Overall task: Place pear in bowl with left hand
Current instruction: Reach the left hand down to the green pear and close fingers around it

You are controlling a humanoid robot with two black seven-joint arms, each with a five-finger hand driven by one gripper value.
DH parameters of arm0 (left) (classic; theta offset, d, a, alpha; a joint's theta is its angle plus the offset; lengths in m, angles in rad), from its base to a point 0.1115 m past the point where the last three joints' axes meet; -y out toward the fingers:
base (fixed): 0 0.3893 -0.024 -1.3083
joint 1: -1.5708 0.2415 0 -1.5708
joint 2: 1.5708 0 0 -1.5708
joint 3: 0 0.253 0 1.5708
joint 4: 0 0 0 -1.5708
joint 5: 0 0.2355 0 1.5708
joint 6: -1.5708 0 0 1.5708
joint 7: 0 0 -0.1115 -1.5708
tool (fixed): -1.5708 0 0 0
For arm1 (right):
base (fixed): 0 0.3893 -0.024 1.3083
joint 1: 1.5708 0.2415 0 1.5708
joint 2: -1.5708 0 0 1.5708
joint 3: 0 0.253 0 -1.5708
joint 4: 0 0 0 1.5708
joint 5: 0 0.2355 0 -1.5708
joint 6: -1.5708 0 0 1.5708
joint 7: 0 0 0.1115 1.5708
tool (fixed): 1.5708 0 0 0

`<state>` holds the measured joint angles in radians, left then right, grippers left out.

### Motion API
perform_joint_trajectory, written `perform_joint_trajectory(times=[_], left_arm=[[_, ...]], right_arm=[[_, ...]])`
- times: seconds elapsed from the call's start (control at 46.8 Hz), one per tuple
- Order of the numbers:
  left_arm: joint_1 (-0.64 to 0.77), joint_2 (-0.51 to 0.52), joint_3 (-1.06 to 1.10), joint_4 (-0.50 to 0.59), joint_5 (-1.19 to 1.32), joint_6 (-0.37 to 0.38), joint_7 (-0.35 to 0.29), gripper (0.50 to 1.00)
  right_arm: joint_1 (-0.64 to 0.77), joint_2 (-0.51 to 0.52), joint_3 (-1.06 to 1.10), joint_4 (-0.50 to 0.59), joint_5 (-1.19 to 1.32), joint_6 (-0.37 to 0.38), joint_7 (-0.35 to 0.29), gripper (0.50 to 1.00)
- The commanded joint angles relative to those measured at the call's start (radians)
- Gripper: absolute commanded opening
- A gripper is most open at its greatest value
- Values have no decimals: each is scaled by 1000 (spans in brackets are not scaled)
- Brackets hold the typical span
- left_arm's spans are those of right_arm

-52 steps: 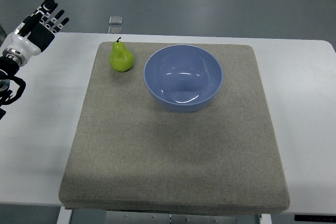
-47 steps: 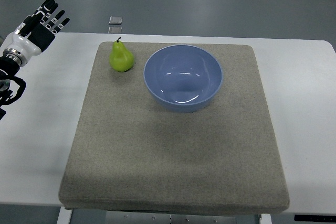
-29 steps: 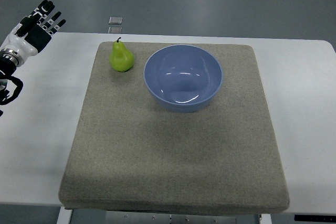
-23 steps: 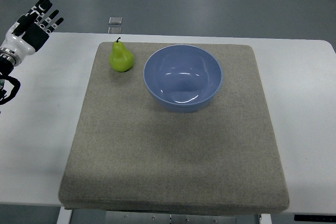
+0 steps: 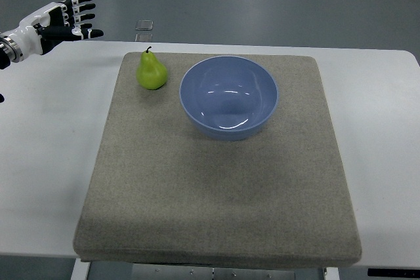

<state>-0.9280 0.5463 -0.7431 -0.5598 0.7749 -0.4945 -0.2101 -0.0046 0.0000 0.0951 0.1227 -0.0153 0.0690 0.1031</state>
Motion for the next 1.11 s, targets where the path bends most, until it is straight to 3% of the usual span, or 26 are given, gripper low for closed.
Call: perform_joint_trajectory(times=[0.0, 0.299, 0.491, 0.662, 0.897, 1.089], left_arm=[[-38, 35, 59, -46, 150, 2, 0, 996], [-255, 69, 427, -132, 359, 4, 0, 994], [-371, 21, 603, -126, 391, 11, 1, 994], [-381, -61, 651, -68, 397, 25, 3, 994], [-364, -146, 732, -8, 399, 152, 3, 994], [-335, -178, 748, -6, 391, 157, 3, 994]], right_arm=[[0, 0, 0, 0, 0, 0, 0, 926], [0, 0, 0, 0, 0, 0, 0, 926], [0, 0, 0, 0, 0, 0, 0, 926], [0, 0, 0, 0, 0, 0, 0, 926], [0, 0, 0, 0, 0, 0, 0, 926], [0, 0, 0, 0, 0, 0, 1, 926]])
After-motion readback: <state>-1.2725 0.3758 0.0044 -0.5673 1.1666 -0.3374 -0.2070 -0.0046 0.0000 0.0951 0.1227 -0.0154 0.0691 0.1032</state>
